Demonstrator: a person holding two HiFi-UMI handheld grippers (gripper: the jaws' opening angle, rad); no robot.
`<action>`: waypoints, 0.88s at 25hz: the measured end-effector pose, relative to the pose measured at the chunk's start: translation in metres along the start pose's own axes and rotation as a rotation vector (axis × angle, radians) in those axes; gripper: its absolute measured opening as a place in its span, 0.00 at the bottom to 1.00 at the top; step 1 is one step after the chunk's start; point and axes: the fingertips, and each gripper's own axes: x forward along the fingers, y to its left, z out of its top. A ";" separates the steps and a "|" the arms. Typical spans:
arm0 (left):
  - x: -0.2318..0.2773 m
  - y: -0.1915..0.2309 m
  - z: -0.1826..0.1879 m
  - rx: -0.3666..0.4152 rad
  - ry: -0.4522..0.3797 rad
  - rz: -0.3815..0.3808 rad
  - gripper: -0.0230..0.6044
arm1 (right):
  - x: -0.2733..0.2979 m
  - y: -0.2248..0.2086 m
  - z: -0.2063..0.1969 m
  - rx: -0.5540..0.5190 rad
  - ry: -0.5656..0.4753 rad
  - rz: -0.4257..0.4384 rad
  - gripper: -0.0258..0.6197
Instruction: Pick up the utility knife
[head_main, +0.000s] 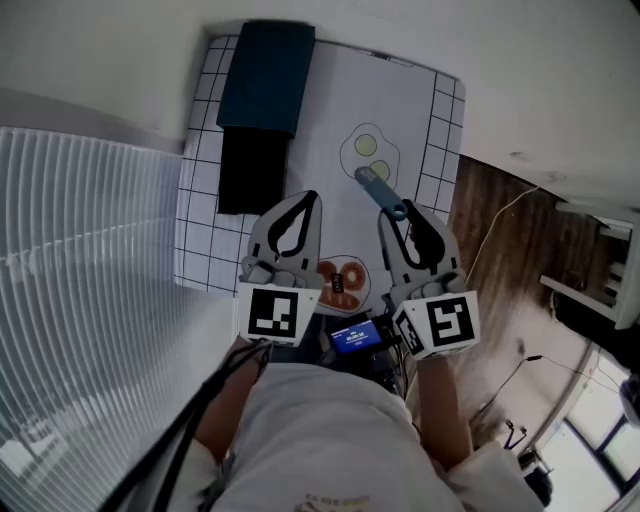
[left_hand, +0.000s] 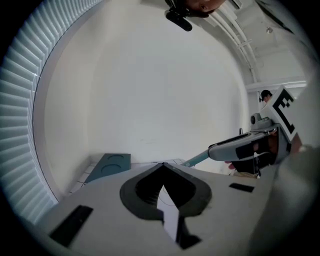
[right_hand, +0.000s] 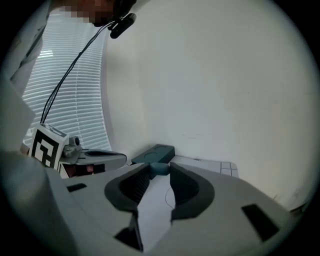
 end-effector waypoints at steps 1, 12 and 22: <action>-0.002 0.000 0.006 0.003 -0.009 0.001 0.04 | -0.002 0.002 0.005 -0.005 -0.010 0.002 0.24; -0.025 0.001 0.060 0.021 -0.101 0.011 0.04 | -0.027 0.023 0.061 -0.045 -0.119 0.018 0.24; -0.045 -0.002 0.104 0.042 -0.176 0.003 0.04 | -0.044 0.036 0.097 -0.069 -0.199 0.018 0.24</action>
